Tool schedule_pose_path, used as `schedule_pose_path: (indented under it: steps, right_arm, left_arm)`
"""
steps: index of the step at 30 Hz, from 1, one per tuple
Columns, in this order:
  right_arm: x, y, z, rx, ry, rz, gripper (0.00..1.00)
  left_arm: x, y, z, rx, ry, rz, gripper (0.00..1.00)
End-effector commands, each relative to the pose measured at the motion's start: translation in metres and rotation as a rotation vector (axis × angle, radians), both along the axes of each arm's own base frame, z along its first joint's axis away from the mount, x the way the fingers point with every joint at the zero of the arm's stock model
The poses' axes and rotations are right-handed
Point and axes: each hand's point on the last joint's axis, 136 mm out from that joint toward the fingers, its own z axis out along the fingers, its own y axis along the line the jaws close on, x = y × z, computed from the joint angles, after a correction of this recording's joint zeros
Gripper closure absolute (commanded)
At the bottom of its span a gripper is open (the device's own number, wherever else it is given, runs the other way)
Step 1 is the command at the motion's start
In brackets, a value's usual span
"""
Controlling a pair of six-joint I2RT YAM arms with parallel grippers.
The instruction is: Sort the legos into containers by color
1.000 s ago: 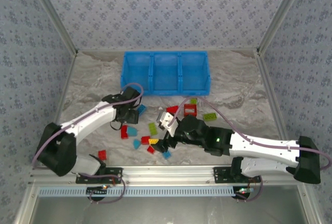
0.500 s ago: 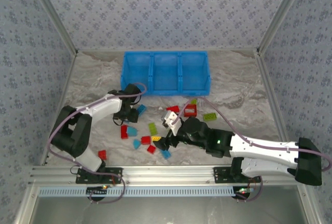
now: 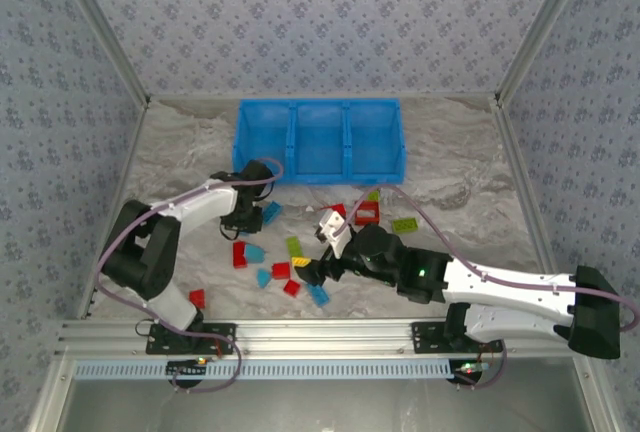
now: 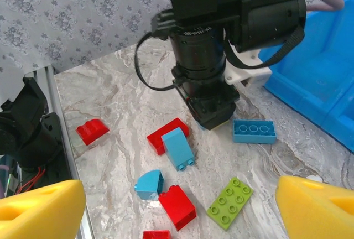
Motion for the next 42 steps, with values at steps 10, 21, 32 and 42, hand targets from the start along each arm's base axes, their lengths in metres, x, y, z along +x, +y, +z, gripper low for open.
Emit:
schedule_pose_path:
  steps: [10,21,32,42]
  right_arm:
    - [0.073,-0.006,0.052,0.097,-0.129,-0.267,0.08]
    - [0.094,-0.015,0.050,0.085,-0.097,-0.339,0.08]
    - [0.101,-0.035,0.027,0.054,-0.030,-0.400,0.08]
    - [0.113,-0.085,0.009,-0.036,0.049,-0.576,0.07]
  left_arm:
    - [0.104,-0.041,0.116,-0.133,-0.242,0.063,0.72]
    - [0.198,-0.042,0.069,-0.120,-0.145,0.155,0.73]
    - [0.207,-0.042,0.035,-0.168,-0.072,0.210,0.60]
    - [0.203,-0.046,0.074,-0.226,-0.138,0.202,0.45]
